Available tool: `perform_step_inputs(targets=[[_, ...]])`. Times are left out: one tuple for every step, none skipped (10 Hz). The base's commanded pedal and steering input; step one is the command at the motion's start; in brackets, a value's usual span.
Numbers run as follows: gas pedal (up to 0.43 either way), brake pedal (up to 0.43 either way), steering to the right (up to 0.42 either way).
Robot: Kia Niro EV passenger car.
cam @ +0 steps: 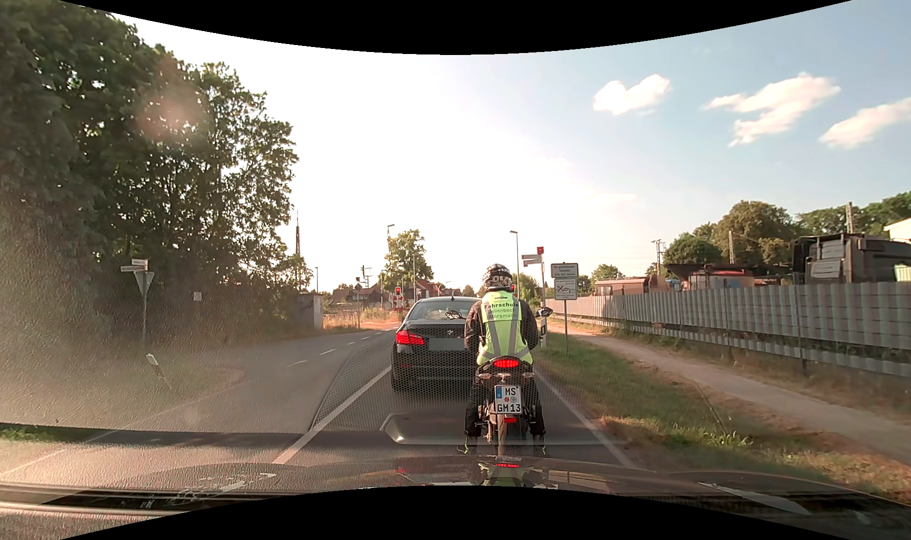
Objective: Follow the waypoints while adhering to traffic rules and regulations
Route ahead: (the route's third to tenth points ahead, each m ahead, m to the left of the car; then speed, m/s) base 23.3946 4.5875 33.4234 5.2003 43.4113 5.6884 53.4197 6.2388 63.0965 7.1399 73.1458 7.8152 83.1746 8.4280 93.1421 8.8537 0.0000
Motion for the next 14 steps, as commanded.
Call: perform_step_inputs(targets=[[0.0, 0.0, 0.006], [0.0, 0.0, 0.006], [0.0, 0.0, 0.006], [0.0, 0.0, 0.006], [0.0, 0.0, 0.006], [0.0, 0.0, 0.006], [0.0, 0.0, 0.006], [0.0, 0.0, 0.006], [0.0, 0.0, 0.006], [0.0, 0.0, 0.006], [0.0, 0.0, 0.006], [0.0, 0.0, 0.006], [0.0, 0.0, 0.006], [0.0, 0.0, 0.006]])
